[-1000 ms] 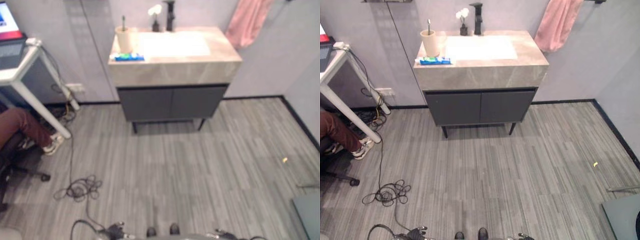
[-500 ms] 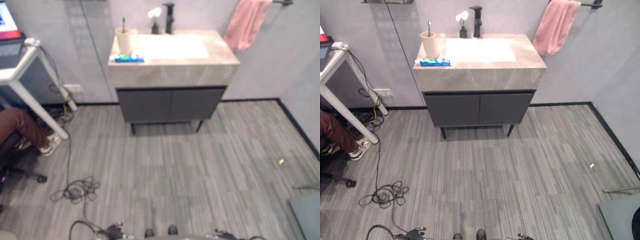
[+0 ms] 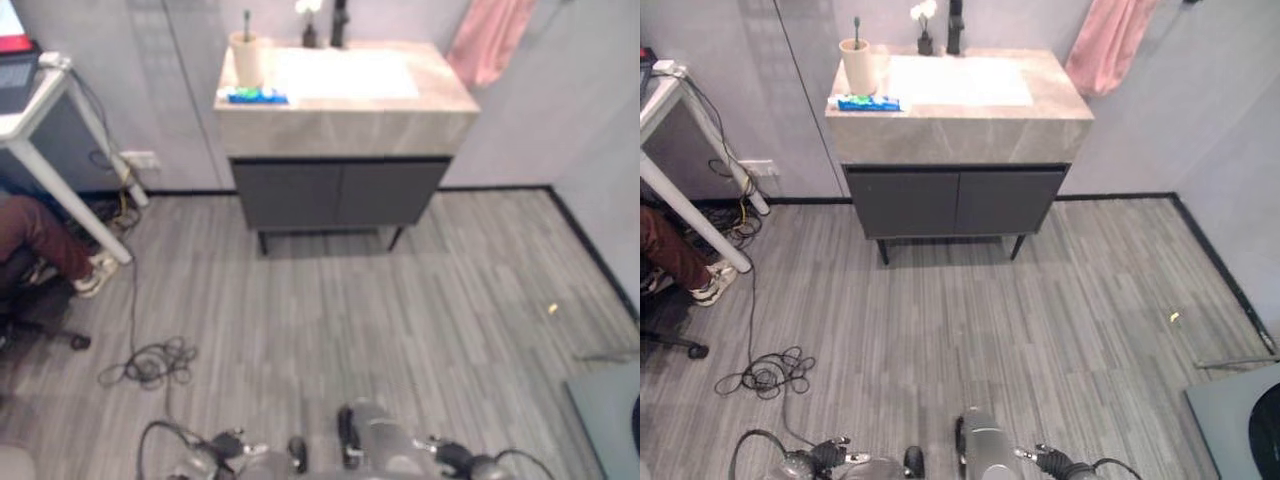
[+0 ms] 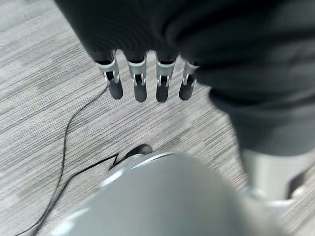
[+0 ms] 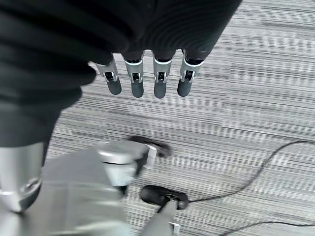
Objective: Put brush and paste in cup on sink, flatten towel.
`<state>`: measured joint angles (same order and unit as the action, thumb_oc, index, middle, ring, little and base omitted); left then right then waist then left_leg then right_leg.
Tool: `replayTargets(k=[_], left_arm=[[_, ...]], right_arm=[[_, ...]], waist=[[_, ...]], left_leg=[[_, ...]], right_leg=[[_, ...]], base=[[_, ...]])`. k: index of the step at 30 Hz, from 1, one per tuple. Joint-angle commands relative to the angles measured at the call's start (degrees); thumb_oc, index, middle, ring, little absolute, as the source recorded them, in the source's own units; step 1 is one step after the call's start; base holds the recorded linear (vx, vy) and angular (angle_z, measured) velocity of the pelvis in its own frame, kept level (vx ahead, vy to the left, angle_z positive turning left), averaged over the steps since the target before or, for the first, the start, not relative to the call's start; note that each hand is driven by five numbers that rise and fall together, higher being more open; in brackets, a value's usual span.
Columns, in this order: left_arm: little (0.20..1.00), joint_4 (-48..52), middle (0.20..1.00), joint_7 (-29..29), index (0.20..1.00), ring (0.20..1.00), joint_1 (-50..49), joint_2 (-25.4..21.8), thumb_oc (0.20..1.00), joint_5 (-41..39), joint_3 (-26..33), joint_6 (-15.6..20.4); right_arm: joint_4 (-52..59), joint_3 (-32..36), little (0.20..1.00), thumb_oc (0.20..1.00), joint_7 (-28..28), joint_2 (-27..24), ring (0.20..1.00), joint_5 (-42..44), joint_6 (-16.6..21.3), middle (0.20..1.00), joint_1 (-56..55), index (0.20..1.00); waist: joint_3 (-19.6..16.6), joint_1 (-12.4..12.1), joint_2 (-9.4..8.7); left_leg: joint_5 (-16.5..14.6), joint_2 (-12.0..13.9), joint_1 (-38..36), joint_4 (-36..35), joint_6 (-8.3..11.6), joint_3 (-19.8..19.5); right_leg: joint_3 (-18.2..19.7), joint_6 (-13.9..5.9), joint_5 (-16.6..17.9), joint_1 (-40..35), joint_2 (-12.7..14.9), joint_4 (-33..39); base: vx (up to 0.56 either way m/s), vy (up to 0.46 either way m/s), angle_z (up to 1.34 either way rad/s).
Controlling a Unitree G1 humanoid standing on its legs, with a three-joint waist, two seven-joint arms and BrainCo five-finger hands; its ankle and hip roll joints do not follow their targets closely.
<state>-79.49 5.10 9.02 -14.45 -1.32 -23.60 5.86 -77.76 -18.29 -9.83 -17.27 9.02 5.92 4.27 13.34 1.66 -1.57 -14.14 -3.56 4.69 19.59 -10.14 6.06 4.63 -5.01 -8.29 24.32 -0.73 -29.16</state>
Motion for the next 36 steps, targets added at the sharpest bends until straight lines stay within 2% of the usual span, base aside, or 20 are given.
replayTargets(k=[1, 2, 3, 5, 6, 7, 8, 10, 17, 29, 34, 36], left_arm=[[1.000, -2.74, 1.000, -0.16, 1.000, 1.000, -2.67, 0.37, 1.000, 0.87, 0.62, 0.16], [1.000, -3.35, 1.000, 0.37, 1.000, 1.000, -3.59, 0.28, 1.000, 2.13, -0.01, 0.44], [1.000, -3.35, 1.000, 0.37, 1.000, 1.000, -3.59, 0.28, 1.000, 2.13, -0.01, 0.44], [1.000, -3.22, 1.000, 0.58, 1.000, 1.000, -3.67, 0.22, 1.000, 3.81, -1.23, 1.13], [1.000, -2.99, 1.000, 0.18, 1.000, 1.000, -3.15, -0.04, 1.000, 4.07, -1.30, 1.20], [1.000, -2.97, 1.000, 0.08, 1.000, 1.000, -3.35, -0.23, 1.000, 3.11, -0.85, 0.86], [1.000, -2.42, 1.000, -0.45, 1.000, 1.000, -3.33, -0.21, 1.000, 0.50, 0.77, 0.74], [1.000, -1.71, 1.000, -0.72, 1.000, 1.000, -3.14, -0.06, 1.000, -1.21, 1.78, 1.15], [1.000, -0.65, 1.000, -1.43, 1.000, 1.000, -1.79, -0.51, 1.000, 1.73, -0.11, 1.78], [1.000, -2.77, 1.000, -1.39, 1.000, 1.000, -3.57, 0.34, 1.000, 3.42, 0.10, 1.32], [1.000, -2.54, 1.000, -1.64, 1.000, 1.000, -3.39, 0.40, 1.000, 4.03, -0.08, 1.30], [1.000, -2.17, 1.000, -1.70, 1.000, 1.000, -3.05, 0.41, 1.000, 4.41, -0.60, 1.25]], right_arm=[[-1.26, -1.68, 1.000, 1.000, -0.28, 0.71, 1.000, -0.97, -0.54, 1.000, -2.26, 1.000], [-0.71, -2.39, 1.000, 1.000, -0.99, 0.78, 1.000, -2.85, -0.61, 1.000, -4.19, 1.000], [-0.70, -2.39, 1.000, 1.000, -0.98, 0.78, 1.000, -2.85, -0.61, 1.000, -4.20, 1.000], [0.40, -3.40, 1.000, 1.000, -1.21, 0.11, 1.000, -4.17, -0.10, 1.000, -5.62, 1.000], [0.68, -2.95, 1.000, 1.000, -1.04, 0.08, 1.000, -3.50, 0.03, 1.000, -6.19, 1.000], [0.20, -2.34, 1.000, 1.000, -0.86, -0.03, 1.000, -3.63, -0.12, 1.000, -6.29, 1.000], [-0.58, -2.36, 1.000, 1.000, -0.86, -0.01, 1.000, -3.10, -0.37, 1.000, -6.30, 1.000], [-0.83, -1.90, 1.000, 1.000, -0.87, -0.26, 1.000, -2.63, -0.33, 1.000, -6.32, 1.000], [0.04, -2.05, 1.000, 1.000, 0.67, -2.55, 1.000, -4.19, 0.24, 1.000, -3.24, 1.000], [-1.03, -3.87, 1.000, 1.000, 1.08, -1.93, 1.000, -9.61, 0.09, 1.000, -3.34, 1.000], [-1.88, -3.19, 1.000, 1.000, 1.55, -2.27, 1.000, -10.76, -0.16, 1.000, -3.92, 1.000], [-2.20, -2.34, 1.000, 1.000, 1.62, -2.75, 1.000, -10.96, -0.28, 1.000, -4.73, 1.000]], waist=[[-1.91, -1.11, 0.83], [-2.36, -0.78, 0.36], [-2.35, -0.74, 0.39], [-2.36, 0.14, -0.23], [-2.86, 0.76, -0.25], [-2.96, 0.56, -0.56], [-3.37, 1.04, -0.79], [-3.92, 0.83, -0.57], [-5.81, -0.10, -0.20], [-5.46, -0.53, 0.92], [-4.69, 0.02, 1.65], [-4.47, 0.74, 2.24]], left_leg=[[-6.71, -2.65, -0.58, 2.71, 2.06, 1.32], [-8.14, -2.88, -1.70, 3.95, 2.61, 1.18], [-8.19, -2.85, -1.68, 4.04, 2.62, 1.14], [-10.17, -2.22, -1.86, 8.18, 3.13, 1.11], [-8.83, -1.74, -2.58, 7.92, 4.09, 0.37], [-8.07, -0.70, -2.62, 9.23, 4.34, 0.76], [-8.60, -0.87, -4.22, 6.66, 4.09, -0.41], [-7.97, -0.98, -5.43, 4.79, 4.21, -0.41], [-7.13, -2.27, -8.24, -2.35, 4.45, -1.89], [-7.49, -3.69, -10.20, -5.85, 3.95, -2.66], [-7.03, -4.05, -10.12, -6.51, 3.93, -2.33], [-6.27, -3.96, -11.00, -8.20, 4.41, -1.82]], right_leg=[[2.17, -1.63, 7.49, -3.82, -1.93, 18.36], [3.17, -2.01, 8.91, -5.23, -1.90, 25.24], [3.12, -2.01, 8.89, -5.25, -1.92, 25.23], [3.22, -1.80, 9.34, -6.07, -2.59, 24.48], [4.92, -1.00, 9.51, -6.55, -3.23, 23.23], [3.38, -0.96, 10.56, -7.06, -3.42, 22.33], [3.96, -1.15, 12.15, -7.22, -3.94, 21.96], [2.91, -1.35, 12.68, -7.97, -3.26, 24.20], [5.22, -1.17, 14.83, -7.79, -3.08, 27.21], [6.01, -1.61, 16.00, -7.91, -1.64, 28.42], [4.67, -1.71, 15.93, -7.20, -0.22, 27.92], [3.03, -1.92, 15.27, -7.12, 0.71, 27.21]], base=[[0.29, -0.153, -0.25], [0.29, -0.155, -0.22], [0.33, -0.191, -0.04], [0.25, -0.159, 0.27], [0.31, -0.214, 0.66], [0.36, -0.256, 0.87], [0.24, -0.188, 0.70], [0.18, -0.080, 0.08], [0.09, -0.024, 0.05], [0.01, 0.032, 0.01], [-0.01, 0.040, 0.10], [0.04, 0.020, 0.21]])
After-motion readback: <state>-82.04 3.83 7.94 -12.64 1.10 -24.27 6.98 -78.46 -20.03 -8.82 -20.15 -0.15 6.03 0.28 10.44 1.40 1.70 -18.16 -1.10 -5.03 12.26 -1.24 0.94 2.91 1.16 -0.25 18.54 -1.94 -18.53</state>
